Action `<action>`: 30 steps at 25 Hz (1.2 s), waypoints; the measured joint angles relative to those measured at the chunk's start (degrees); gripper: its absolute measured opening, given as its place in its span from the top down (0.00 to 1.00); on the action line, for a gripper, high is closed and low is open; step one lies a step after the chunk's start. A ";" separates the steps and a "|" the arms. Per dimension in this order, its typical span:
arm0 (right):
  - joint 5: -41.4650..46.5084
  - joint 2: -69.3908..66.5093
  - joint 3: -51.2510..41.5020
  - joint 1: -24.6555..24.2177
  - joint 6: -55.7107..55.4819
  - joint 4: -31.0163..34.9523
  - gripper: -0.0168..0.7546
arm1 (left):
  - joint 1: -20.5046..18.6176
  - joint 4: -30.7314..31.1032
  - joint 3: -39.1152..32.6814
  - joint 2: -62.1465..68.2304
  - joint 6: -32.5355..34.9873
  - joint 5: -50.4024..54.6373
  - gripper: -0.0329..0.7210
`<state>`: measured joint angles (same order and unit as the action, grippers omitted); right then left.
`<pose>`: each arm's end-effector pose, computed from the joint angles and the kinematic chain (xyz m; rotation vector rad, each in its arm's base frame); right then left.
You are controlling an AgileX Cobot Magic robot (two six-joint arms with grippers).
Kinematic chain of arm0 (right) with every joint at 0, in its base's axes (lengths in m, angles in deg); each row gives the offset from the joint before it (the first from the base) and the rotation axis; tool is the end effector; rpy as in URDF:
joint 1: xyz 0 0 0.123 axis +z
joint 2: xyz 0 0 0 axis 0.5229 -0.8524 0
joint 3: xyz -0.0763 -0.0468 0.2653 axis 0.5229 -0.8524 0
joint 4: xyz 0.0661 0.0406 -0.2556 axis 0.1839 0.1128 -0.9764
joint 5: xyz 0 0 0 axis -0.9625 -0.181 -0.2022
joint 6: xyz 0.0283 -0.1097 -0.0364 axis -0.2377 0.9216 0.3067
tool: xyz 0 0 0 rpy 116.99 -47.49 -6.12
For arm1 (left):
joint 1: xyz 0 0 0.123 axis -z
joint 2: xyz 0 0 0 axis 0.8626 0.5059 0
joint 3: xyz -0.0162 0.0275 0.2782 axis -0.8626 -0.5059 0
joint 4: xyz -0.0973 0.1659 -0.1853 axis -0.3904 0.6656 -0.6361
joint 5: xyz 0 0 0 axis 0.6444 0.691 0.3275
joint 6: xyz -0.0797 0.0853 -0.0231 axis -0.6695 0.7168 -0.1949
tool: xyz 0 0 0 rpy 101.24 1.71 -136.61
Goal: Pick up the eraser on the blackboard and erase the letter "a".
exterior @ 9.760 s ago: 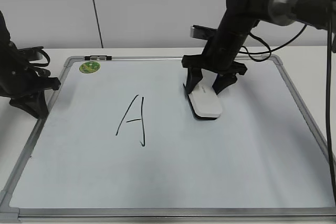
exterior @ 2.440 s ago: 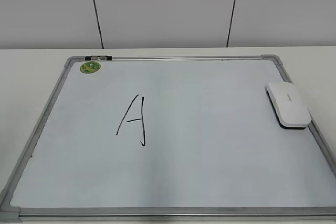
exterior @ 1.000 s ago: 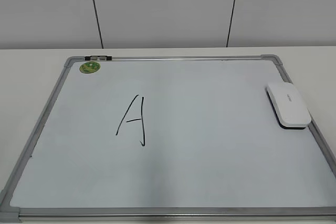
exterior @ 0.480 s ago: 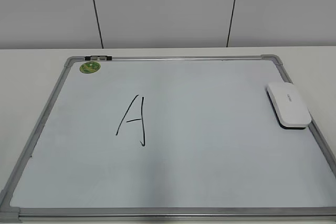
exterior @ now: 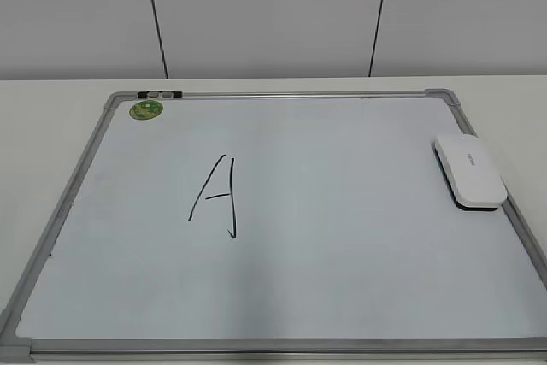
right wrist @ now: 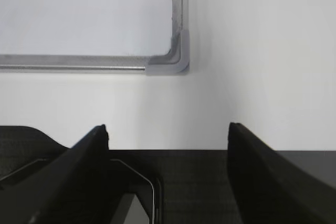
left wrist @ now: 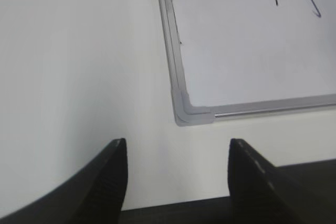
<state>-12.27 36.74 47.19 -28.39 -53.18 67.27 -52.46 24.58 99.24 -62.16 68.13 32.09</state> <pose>0.0959 0.0010 0.2318 -0.0421 2.5728 -0.0214 0.0687 -0.0097 0.2599 0.0604 2.2987 -0.1130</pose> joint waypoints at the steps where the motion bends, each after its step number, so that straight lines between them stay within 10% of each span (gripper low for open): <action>1: 0.00 1.92 0.00 0.00 -0.10 0.00 0.30 | -0.87 0.00 0.00 -1.43 0.00 0.00 0.37; 9: 0.57 15.72 0.00 0.00 -0.04 0.00 0.30 | -7.03 0.00 0.00 -9.52 0.00 0.22 0.37; 30: 1.29 27.56 0.00 0.00 -0.04 0.00 0.30 | -7.27 0.00 0.00 -12.79 0.00 0.43 0.40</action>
<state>-10.98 64.30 47.19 -28.39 -53.22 67.27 -59.73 24.58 99.24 -74.95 68.13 32.52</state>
